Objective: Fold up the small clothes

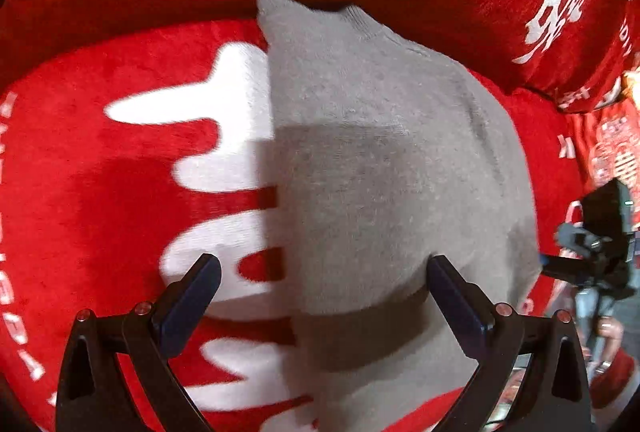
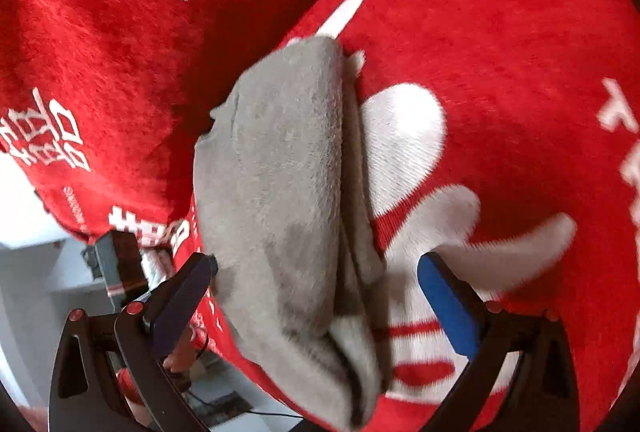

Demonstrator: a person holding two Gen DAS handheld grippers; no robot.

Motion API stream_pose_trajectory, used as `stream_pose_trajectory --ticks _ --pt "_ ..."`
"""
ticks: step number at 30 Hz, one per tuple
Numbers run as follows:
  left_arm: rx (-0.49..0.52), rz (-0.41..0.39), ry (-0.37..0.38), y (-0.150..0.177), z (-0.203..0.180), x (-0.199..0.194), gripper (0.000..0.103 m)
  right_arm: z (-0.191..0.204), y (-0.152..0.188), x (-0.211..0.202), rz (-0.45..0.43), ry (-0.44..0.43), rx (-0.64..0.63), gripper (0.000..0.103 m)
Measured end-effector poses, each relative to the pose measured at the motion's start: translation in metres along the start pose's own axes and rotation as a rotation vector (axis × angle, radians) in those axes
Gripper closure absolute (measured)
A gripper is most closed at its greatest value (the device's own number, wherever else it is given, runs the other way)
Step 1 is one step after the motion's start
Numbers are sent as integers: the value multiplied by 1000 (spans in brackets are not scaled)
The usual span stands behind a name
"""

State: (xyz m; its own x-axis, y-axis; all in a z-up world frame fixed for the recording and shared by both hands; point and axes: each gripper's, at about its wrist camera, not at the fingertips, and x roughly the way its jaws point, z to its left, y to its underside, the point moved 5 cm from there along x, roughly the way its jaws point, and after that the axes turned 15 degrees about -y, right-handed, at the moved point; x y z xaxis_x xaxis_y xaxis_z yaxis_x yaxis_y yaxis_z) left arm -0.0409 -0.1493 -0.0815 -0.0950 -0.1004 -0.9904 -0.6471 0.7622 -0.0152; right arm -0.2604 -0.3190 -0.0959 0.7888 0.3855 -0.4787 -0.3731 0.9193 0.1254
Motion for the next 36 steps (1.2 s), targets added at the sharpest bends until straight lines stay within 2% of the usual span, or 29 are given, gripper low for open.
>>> stream_pose_trajectory --ticks 5,7,9,12,13,15,16,17,18,20,23,27,31,36 --pt "-1 -1 62 -6 -14 7 0 10 -8 16 62 -127 -46 0" --pt "5 -2 84 -7 -26 10 0 18 -9 27 98 -137 -76 0" --pt "27 -7 45 -8 -39 14 0 21 -10 39 127 -140 -97 0" --pt "40 -20 16 -11 -44 14 1 21 -13 50 111 -152 -80 0" --pt "31 -25 18 -11 -43 12 5 21 -12 50 101 -152 -72 0" --pt "12 -43 30 -10 -39 5 23 19 -11 48 80 -149 -45 1" --pt "11 -49 35 -10 -38 2 27 18 -10 46 72 -146 -25 2" --pt "13 -55 41 -10 -37 -2 37 17 -10 44 64 -136 -8 9" --pt "17 -62 47 -9 -36 -5 45 16 -11 44 60 -119 0 34" --pt "28 -68 67 -9 -36 -13 51 10 -10 43 72 -47 6 66" --pt "18 -73 109 -8 -29 -24 58 14 -6 37 60 -101 13 70" --pt "13 -97 166 3 -28 -54 60 39 5 30 45 -223 17 70" --pt "21 -120 162 26 -13 -82 60 64 26 36 101 -251 -16 70" --pt "-34 -122 149 67 27 -106 60 87 60 52 162 -284 -52 70"
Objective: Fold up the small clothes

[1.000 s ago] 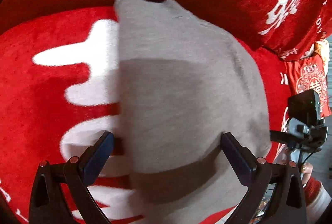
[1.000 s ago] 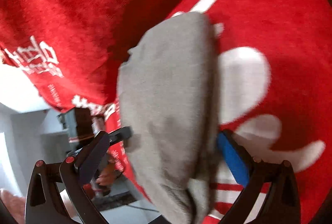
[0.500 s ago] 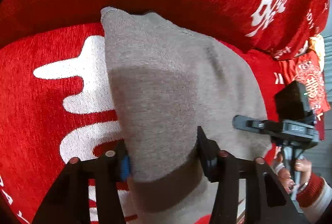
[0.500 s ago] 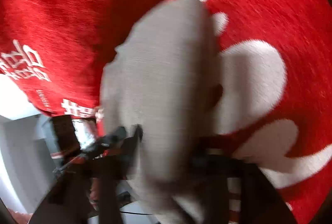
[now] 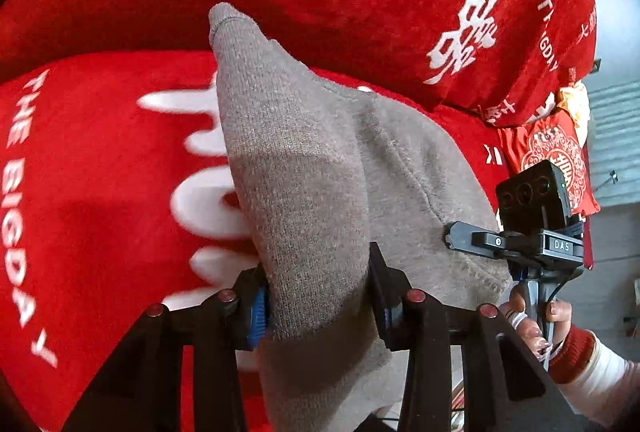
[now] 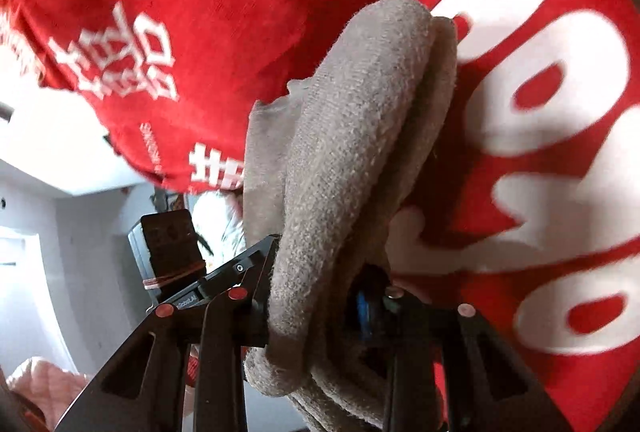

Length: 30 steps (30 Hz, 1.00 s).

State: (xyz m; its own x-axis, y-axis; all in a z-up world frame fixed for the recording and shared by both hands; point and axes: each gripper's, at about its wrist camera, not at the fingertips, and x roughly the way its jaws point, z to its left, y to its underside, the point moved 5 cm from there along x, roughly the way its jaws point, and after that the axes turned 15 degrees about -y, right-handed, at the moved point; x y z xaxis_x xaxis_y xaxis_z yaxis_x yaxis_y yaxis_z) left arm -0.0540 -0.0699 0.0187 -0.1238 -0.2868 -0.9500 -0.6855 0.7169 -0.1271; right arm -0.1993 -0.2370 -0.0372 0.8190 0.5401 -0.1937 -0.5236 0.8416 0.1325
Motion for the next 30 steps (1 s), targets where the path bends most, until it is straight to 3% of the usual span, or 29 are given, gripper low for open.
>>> stream_pose_trajectory --ticks 5,8,11,16,20,23,26,30 --pt "-39 24 -95 38 39 5 59 -11 30 40 89 45 -9 70" --pt "-77 66 -175 55 60 21 59 -32 38 48 106 166 8 65" --pt "-111 73 -179 65 78 16 59 -44 41 39 79 304 33 50" --pt "-130 -24 -251 54 92 -14 59 -34 40 2 -22 426 23 49" --pt "-154 -1 -329 50 108 0 59 -13 32 6 -43 437 -22 50" --pt "-123 28 -427 53 107 23 59 -24 38 25 36 566 -54 76" --pt "-112 12 -448 57 104 25 58 -38 42 34 99 725 -148 75" --pt "-94 19 -469 59 101 24 58 -36 42 32 83 787 -193 71"
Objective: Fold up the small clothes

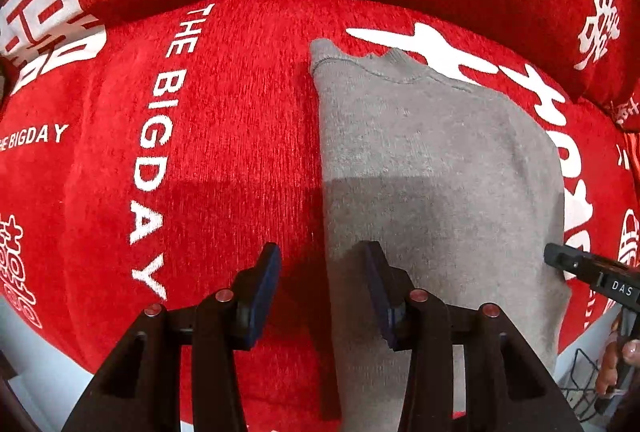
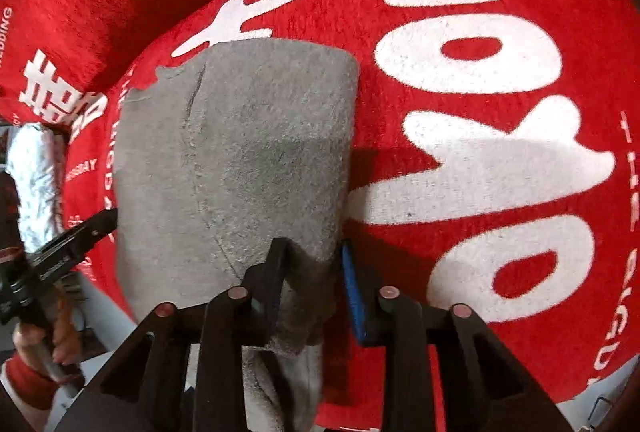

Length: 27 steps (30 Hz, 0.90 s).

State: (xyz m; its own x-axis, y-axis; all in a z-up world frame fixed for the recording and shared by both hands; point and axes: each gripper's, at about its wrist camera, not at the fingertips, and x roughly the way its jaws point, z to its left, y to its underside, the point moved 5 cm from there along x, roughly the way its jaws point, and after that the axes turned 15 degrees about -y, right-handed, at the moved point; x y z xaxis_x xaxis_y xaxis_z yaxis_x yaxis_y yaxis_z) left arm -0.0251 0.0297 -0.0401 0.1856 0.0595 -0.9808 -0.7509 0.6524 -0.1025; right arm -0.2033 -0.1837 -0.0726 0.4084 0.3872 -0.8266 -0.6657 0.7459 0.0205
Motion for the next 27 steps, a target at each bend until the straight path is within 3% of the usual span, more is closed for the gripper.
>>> stream_pose_trajectory --ticks 8,22,23,24,25,27 --pt "2 36 -9 8 2 -10 58 2 16 -20 6 34 87 71" --pt "40 69 -42 36 -2 -32 57 27 34 -34 9 41 126 68" --pt "42 76 -45 39 -2 -30 55 29 34 -31 13 41 125 68" --pt "44 85 -54 42 -3 -27 44 30 36 -27 22 41 124 68" --pt "44 90 -62 45 -2 -24 40 30 38 -22 35 44 124 68" --pt "46 98 -65 54 -2 -21 39 29 47 -14 68 54 124 68"
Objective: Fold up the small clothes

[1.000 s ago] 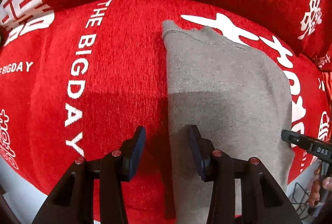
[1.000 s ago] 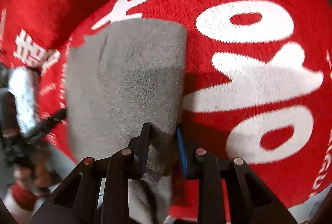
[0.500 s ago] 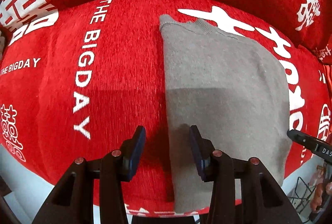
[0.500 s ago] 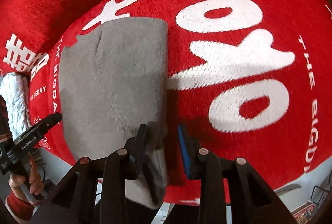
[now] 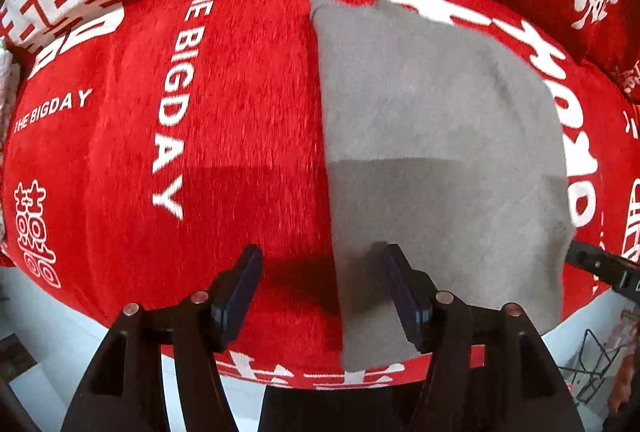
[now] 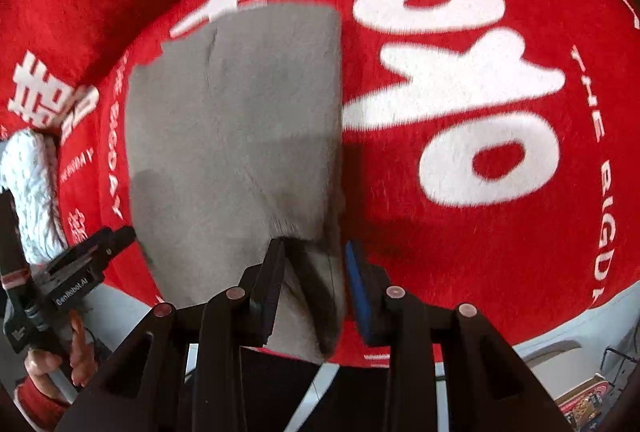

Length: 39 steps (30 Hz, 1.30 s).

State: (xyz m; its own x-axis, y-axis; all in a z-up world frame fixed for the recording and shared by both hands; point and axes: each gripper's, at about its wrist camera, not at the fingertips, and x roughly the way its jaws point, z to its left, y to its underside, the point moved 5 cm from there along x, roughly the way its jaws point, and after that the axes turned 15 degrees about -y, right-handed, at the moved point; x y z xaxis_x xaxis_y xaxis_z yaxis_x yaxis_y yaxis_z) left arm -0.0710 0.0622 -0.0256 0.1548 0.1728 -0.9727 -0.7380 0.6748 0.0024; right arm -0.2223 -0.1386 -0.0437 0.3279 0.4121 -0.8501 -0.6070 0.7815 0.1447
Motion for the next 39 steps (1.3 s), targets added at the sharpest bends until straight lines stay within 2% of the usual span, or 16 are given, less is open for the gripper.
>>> stream_pose_trajectory --ticks 3,4,5,6,9,11,13,16,19,21,26,34,39 --pt "22 10 10 13 -1 1 39 -1 16 2 10 -30 10 67" --pt "32 12 7 16 -2 2 39 0 21 1 8 -53 13 62" --pt "47 19 -1 21 -3 5 39 1 28 1 10 -76 12 51" --pt "58 26 -9 25 -4 7 39 2 33 2 13 -78 7 49" --pt "74 55 -21 33 -7 19 39 -3 42 10 33 -43 -4 50" --pt "74 69 -20 37 -8 24 39 -13 41 16 33 12 17 58" --pt "71 69 -19 38 -9 25 39 -25 39 19 30 40 49 60" --pt "84 64 -26 39 -10 23 39 -37 36 24 35 14 101 60" --pt "88 62 -29 39 -10 19 39 -32 39 19 41 44 68 59" --pt "83 63 -29 39 -9 16 39 -27 42 12 39 54 62 57" --pt "69 51 -26 35 -3 5 39 -20 46 -10 -6 13 87 56" --pt "60 13 -28 26 4 -19 39 2 38 -30 -39 -10 70 50" --pt "41 8 -18 23 9 -41 39 17 35 -39 -48 -17 51 40"
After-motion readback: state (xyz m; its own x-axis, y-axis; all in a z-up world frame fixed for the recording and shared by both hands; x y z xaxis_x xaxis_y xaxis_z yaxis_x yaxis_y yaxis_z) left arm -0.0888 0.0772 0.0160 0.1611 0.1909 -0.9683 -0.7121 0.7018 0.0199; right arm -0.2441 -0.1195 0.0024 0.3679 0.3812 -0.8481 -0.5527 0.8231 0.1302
